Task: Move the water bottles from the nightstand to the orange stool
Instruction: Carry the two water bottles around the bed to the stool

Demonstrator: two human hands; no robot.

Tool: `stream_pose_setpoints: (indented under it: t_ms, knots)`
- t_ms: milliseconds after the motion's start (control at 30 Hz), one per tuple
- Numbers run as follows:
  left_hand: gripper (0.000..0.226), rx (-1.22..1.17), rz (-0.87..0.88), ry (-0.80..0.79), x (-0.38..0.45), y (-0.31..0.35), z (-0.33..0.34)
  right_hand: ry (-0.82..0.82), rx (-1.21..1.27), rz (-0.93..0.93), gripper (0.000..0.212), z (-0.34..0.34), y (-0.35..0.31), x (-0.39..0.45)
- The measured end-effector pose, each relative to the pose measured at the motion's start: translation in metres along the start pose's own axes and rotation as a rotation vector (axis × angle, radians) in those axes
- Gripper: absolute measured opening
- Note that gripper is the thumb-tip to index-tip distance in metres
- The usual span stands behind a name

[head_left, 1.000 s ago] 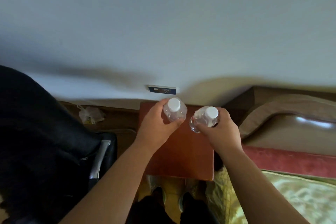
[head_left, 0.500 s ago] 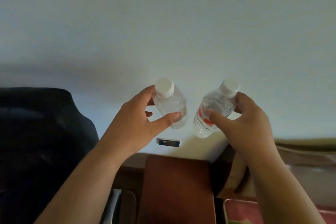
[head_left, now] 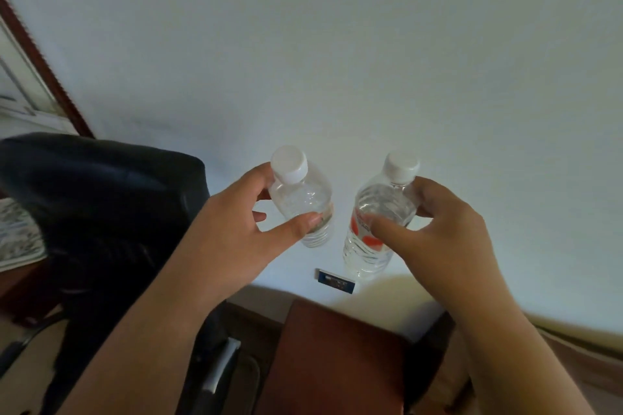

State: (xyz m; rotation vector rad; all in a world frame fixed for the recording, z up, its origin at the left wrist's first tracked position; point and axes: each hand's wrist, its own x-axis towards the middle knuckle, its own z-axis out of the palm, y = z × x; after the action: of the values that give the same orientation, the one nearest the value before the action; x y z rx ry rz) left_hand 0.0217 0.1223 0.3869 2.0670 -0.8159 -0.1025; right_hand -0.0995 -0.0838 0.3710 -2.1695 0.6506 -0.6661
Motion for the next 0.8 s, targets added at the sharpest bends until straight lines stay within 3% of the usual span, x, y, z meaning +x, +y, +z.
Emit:
stream_pose_setpoints:
  t_ms: [300,433,800]
  knots:
    - [0.066,0.102,-0.2,0.117,-0.058,0.012,0.022,-0.226,0.07,-0.079,0.048,0.004,0.017,-0.014]
    - [0.078,0.165,-0.241,0.175,-0.084,0.016,0.025,-0.29,0.07,-0.115,0.045,0.005,0.018,-0.022]
    - [0.085,0.2,-0.251,0.276,-0.132,0.018,-0.015,-0.296,0.041,-0.206,0.042,0.014,-0.031,-0.051]
